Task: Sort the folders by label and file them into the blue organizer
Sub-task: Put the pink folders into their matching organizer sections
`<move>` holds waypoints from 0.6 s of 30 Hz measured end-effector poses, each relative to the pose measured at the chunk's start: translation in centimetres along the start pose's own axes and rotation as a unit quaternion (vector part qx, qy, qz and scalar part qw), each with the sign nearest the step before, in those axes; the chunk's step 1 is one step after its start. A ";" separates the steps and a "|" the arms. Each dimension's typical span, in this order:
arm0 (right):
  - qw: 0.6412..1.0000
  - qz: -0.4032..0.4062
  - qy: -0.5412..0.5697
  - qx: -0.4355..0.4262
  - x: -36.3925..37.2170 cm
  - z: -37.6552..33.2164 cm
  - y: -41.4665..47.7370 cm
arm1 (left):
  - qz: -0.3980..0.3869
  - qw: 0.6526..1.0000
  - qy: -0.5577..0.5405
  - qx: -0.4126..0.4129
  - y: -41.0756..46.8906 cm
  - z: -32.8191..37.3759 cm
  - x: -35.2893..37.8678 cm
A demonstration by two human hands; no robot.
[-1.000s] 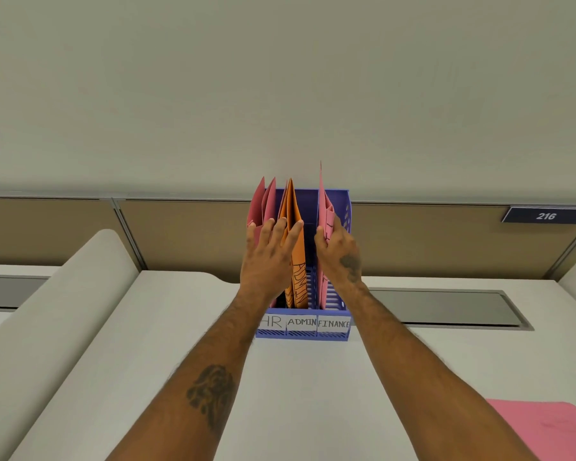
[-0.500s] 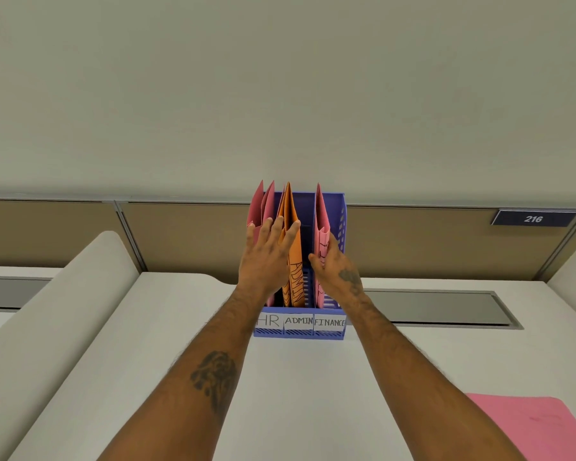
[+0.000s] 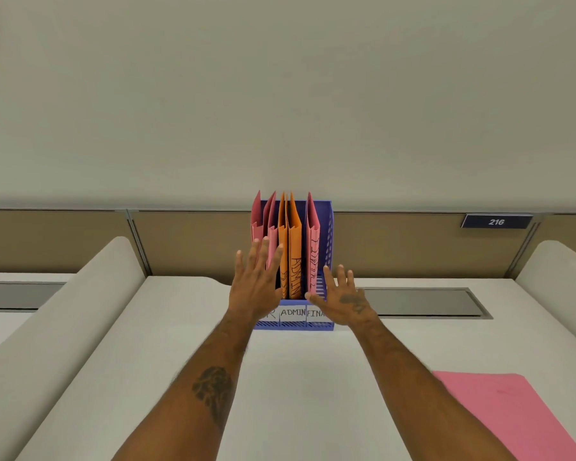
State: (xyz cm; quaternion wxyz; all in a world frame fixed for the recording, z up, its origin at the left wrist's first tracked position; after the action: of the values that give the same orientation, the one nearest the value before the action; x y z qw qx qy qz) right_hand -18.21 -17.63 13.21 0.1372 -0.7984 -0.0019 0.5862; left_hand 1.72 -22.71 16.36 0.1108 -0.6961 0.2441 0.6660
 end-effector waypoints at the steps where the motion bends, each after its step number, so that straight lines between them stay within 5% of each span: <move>1: 1.000 0.004 0.005 -0.005 0.1 0.0 -0.6 | -0.010 1.000 -0.008 -0.003 -0.7 0.1 0.2; 18: 0.997 0.037 -0.050 0.050 5.0 7.9 -11.0 | -0.073 0.992 -0.100 0.015 -8.9 6.3 5.8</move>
State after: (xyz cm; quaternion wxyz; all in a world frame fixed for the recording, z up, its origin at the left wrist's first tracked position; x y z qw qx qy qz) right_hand -22.28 -4.52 8.76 0.1547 -0.7598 0.0499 0.6295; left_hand 0.48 -13.18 8.64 0.1929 -0.6402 0.1903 0.7188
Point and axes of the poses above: each hand's wrist, its own y-axis towards the middle knuckle, its own x-axis out of the palm, z = x × y, the point moved 1 cm from there along y, towards the middle knuckle, and after that the axes turned 9 degrees about -z, right-handed, at the moved point
